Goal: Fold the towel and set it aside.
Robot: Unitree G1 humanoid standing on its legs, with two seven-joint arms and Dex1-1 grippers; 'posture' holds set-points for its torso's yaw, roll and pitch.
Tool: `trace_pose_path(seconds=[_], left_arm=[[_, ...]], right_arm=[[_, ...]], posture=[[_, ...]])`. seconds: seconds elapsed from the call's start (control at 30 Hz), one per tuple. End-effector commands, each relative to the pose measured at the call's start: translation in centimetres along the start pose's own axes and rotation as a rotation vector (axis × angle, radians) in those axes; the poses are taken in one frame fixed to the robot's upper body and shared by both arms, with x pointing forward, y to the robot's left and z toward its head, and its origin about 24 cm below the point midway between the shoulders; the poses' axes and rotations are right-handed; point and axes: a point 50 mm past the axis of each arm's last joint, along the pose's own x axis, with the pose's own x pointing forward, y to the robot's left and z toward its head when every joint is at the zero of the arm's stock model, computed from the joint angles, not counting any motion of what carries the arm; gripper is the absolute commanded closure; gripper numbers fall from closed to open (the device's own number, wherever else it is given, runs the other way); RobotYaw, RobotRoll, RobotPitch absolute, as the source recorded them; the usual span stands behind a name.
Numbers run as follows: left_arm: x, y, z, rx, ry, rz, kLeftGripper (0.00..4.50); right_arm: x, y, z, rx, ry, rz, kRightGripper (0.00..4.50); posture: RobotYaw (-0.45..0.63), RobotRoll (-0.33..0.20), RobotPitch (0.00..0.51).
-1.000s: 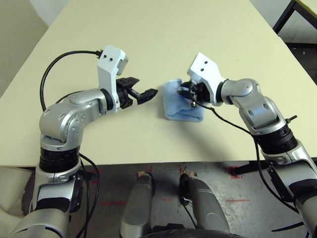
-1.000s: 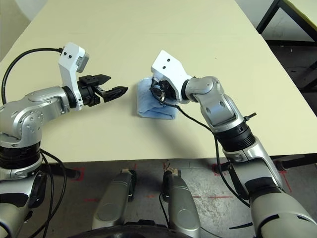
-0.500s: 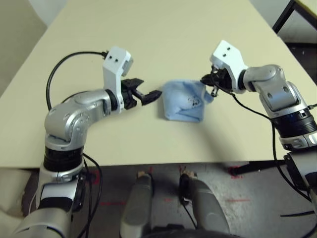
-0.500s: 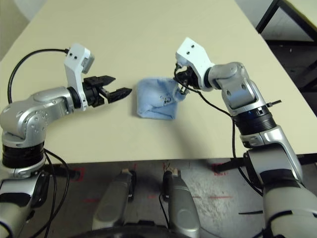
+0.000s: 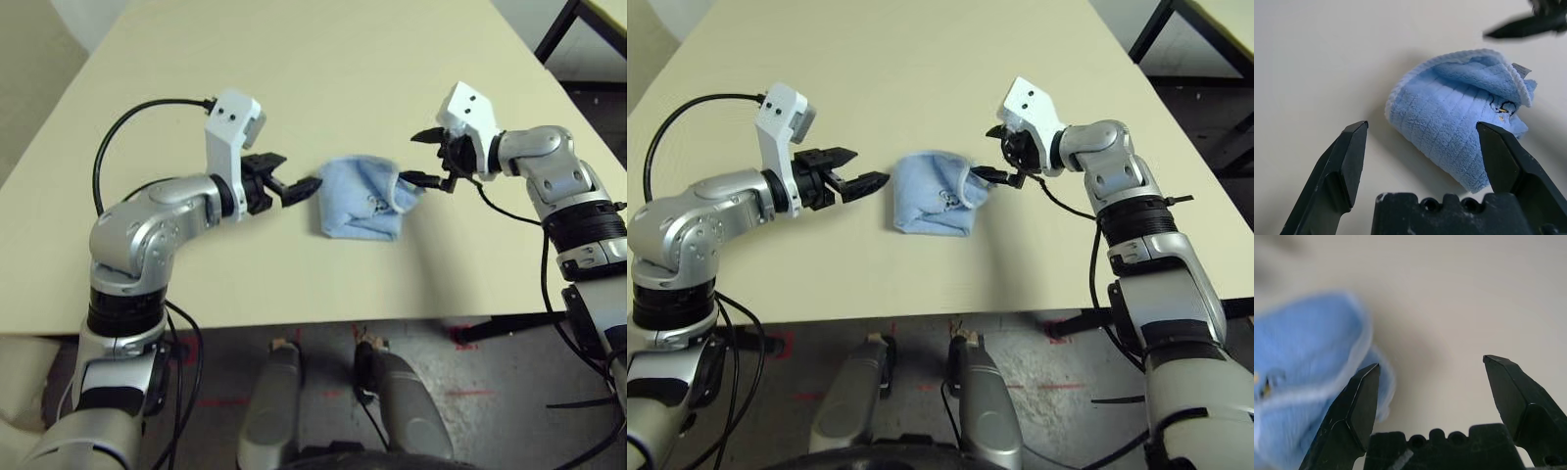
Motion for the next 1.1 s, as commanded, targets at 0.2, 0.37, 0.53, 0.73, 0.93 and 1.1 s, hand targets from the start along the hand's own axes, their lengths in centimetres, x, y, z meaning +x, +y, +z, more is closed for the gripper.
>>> trace_pose_path(seconds=[0.2,0.37,0.53,0.73,0.93,1.1], left_arm=[[0.5,-0.6,-0.1,0.006,0.007,-0.032,0.0],[0.6,-0.8,-0.2,0.005,0.009,-0.041,0.0],[0.7,-0.9,-0.2,0.005,0.009,-0.044,0.0],[0.6,-1.0,-0.4,0.004,0.012,-0.043,0.0],[0.6,-1.1,-0.5,0.001,0.019,-0.045,0.0],[0.6,-1.2,-0.6,0.001,0.025,-0.05,0.0]], right_arm=[[-1.1,1.1,0.0,0.313,0.087,0.154,0.01],[-0.1,2.7,-0.5,0.401,0.136,0.211,0.01],[0.7,3.4,-1.0,0.427,0.163,0.227,0.01],[1.7,4.0,-0.8,0.454,0.133,0.253,1.66],[2.1,4.0,-0.7,0.455,0.119,0.245,4.09],[1.4,3.1,-0.9,0.468,0.131,0.217,4.47]], posture=[[0.19,0.0,0.164],[0.2,0.0,0.166],[0.2,0.0,0.169],[0.22,0.0,0.172],[0.22,0.0,0.173],[0.22,0.0,0.17]])
